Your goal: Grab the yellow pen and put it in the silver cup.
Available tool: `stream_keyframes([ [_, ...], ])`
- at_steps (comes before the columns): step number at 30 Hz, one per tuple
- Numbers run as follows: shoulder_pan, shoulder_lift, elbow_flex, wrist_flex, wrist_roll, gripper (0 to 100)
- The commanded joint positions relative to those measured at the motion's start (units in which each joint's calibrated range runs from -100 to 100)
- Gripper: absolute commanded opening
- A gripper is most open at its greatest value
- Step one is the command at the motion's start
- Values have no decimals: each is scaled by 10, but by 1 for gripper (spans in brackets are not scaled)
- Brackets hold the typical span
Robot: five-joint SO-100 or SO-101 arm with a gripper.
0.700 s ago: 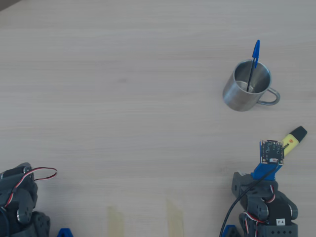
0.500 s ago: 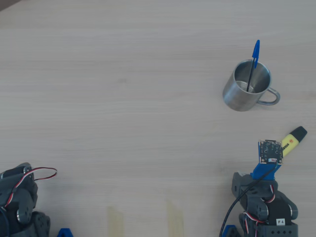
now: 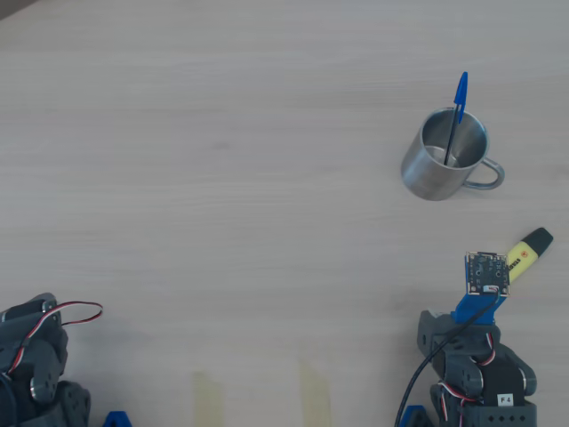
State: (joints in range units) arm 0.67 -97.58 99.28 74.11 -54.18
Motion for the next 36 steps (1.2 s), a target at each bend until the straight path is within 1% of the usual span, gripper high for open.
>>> stream_keyframes([
  [1,2,4,5,8,0,2],
  [9,4,6,5,-4,-1,2],
  [14,4,8,-8,-73,-2,2],
  [17,-1,9,-25,-80,-2,2],
  [19,-1,9,-39,-79,-2,5],
  [22,-2,9,-64,-79,-2,13],
  [26,2,10,-98,-78,-2,19],
  [28,4,15,-113,-78,-12,19],
  [30,4,34,-131,-83,-35,19],
  [36,4,125,-224,-86,-71,20],
])
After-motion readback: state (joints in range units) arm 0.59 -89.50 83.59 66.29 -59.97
